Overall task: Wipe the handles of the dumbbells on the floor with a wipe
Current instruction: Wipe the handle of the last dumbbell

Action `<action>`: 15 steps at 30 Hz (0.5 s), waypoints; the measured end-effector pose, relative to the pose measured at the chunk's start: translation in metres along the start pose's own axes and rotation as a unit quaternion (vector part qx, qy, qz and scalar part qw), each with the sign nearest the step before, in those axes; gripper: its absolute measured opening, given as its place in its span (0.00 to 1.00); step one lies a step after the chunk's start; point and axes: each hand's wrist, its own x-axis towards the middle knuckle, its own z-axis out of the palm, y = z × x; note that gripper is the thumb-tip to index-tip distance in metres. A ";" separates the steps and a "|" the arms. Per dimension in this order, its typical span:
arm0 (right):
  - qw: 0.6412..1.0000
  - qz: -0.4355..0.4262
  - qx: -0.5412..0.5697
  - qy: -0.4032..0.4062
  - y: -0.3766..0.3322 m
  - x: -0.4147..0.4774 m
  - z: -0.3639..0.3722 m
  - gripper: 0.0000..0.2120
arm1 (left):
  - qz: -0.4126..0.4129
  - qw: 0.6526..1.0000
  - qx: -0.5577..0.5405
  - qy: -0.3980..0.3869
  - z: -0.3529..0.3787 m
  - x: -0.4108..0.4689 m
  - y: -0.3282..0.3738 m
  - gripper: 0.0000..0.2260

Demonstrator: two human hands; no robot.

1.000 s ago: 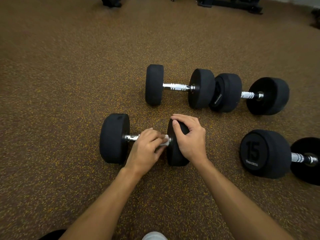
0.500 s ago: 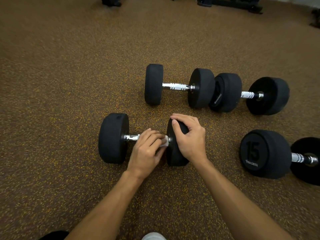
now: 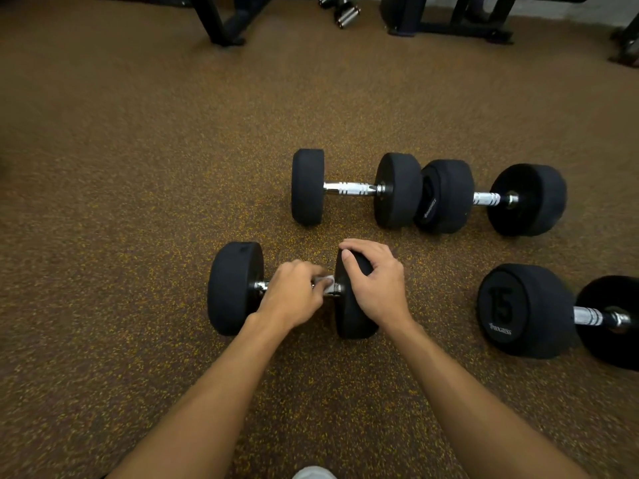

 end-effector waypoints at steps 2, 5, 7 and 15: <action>1.000 0.006 -0.008 -0.023 -0.004 0.001 -0.005 0.10 | -0.022 1.000 -0.015 0.003 -0.011 -0.006 0.005 0.11; 0.997 0.022 -0.032 -0.072 -0.015 0.004 -0.015 0.13 | -0.032 0.998 -0.045 0.034 -0.031 -0.015 0.015 0.09; 0.995 0.024 -0.058 -0.083 -0.027 0.003 -0.027 0.15 | -0.031 0.994 -0.091 0.059 -0.045 -0.020 0.025 0.08; 0.998 0.030 0.011 -0.045 -0.082 -0.011 -0.108 0.15 | 0.036 0.976 -0.200 0.082 -0.080 -0.023 0.105 0.08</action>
